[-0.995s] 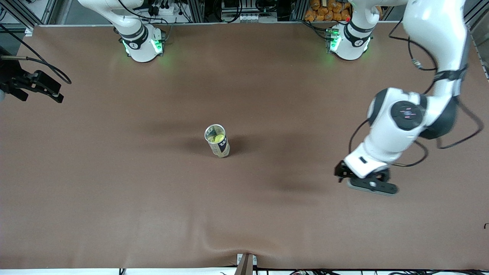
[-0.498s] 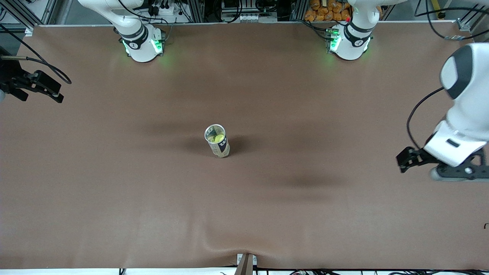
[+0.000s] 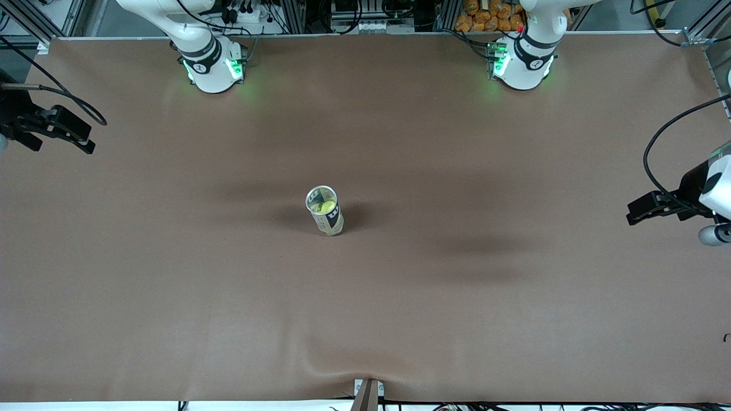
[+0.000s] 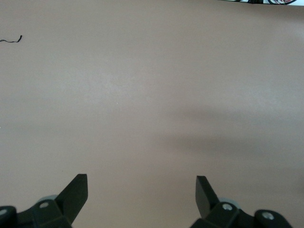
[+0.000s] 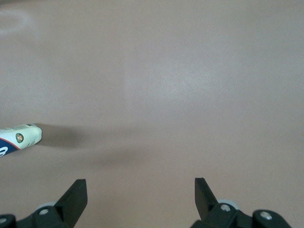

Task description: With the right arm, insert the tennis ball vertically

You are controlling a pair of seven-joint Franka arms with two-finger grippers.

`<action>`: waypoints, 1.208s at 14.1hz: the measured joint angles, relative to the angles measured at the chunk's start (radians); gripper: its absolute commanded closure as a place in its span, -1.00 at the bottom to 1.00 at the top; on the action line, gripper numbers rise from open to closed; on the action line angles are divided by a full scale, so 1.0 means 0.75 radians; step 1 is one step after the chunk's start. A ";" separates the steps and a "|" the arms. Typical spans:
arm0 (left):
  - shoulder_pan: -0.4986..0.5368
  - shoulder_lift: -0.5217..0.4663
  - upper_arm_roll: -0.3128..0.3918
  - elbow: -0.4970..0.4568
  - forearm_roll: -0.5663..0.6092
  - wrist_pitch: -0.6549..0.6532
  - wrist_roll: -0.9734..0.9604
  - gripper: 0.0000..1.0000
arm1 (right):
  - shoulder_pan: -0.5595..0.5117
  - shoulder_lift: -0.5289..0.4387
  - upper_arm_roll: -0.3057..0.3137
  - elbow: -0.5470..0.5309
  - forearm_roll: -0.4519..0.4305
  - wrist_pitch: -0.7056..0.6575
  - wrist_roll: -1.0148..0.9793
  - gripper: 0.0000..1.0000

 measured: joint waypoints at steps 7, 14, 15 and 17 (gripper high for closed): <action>0.028 -0.077 0.000 0.000 0.000 -0.102 0.019 -1.00 | 0.000 0.000 0.000 0.000 0.000 -0.001 0.000 -1.00; -0.275 -0.223 0.245 -0.143 -0.006 -0.195 0.022 -1.00 | 0.000 0.000 0.000 0.000 0.000 -0.002 0.000 -1.00; -0.323 -0.238 0.293 -0.159 -0.008 -0.215 0.024 -1.00 | 0.000 0.000 0.000 0.000 0.000 -0.002 0.000 -1.00; -0.353 -0.257 0.315 -0.167 -0.010 -0.258 0.025 -1.00 | 0.000 0.000 0.000 0.000 0.000 -0.002 0.000 -1.00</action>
